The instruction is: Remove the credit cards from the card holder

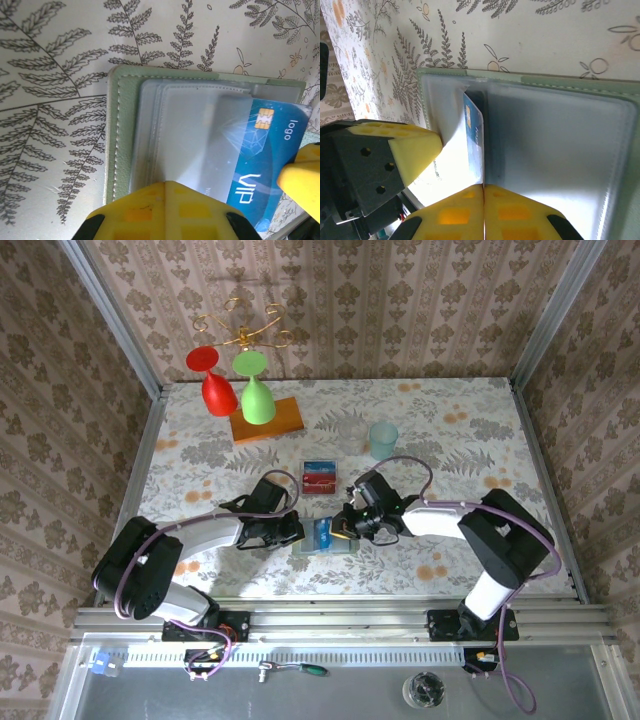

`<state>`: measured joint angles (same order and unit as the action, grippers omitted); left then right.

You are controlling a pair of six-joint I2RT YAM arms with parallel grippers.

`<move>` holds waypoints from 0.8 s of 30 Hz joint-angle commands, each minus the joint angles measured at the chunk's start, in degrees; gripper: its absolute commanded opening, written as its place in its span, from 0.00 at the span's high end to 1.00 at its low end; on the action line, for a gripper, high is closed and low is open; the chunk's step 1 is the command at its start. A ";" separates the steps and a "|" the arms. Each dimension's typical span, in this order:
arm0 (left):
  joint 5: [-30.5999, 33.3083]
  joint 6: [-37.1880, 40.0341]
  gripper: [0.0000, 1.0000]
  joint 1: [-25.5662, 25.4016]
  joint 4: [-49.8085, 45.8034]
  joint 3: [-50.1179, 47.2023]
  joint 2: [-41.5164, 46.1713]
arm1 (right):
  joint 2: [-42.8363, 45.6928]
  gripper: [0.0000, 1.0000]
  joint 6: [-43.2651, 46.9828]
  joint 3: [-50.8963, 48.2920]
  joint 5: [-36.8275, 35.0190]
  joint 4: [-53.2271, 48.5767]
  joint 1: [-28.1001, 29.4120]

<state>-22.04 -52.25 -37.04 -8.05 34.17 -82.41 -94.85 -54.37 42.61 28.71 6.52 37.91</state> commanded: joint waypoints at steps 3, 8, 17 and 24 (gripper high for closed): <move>1.21 1.01 1.00 0.45 -2.88 -0.20 1.20 | 3.73 0.91 3.28 -0.18 -3.45 -7.81 -0.29; 1.13 1.01 1.00 0.39 -2.88 0.08 1.47 | 4.84 0.92 4.70 1.25 -4.86 -11.90 -0.21; 0.60 1.07 1.00 0.41 -2.62 0.28 1.63 | 3.04 0.92 6.91 5.52 -6.95 -17.07 0.83; 0.33 1.06 1.00 0.40 -2.23 -0.07 1.76 | 0.66 0.92 7.17 8.20 -7.83 -18.26 2.07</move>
<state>-21.82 -52.23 -37.04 -8.82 34.17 -82.00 -92.77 -48.12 48.97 22.83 -9.04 39.33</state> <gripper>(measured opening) 0.064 0.085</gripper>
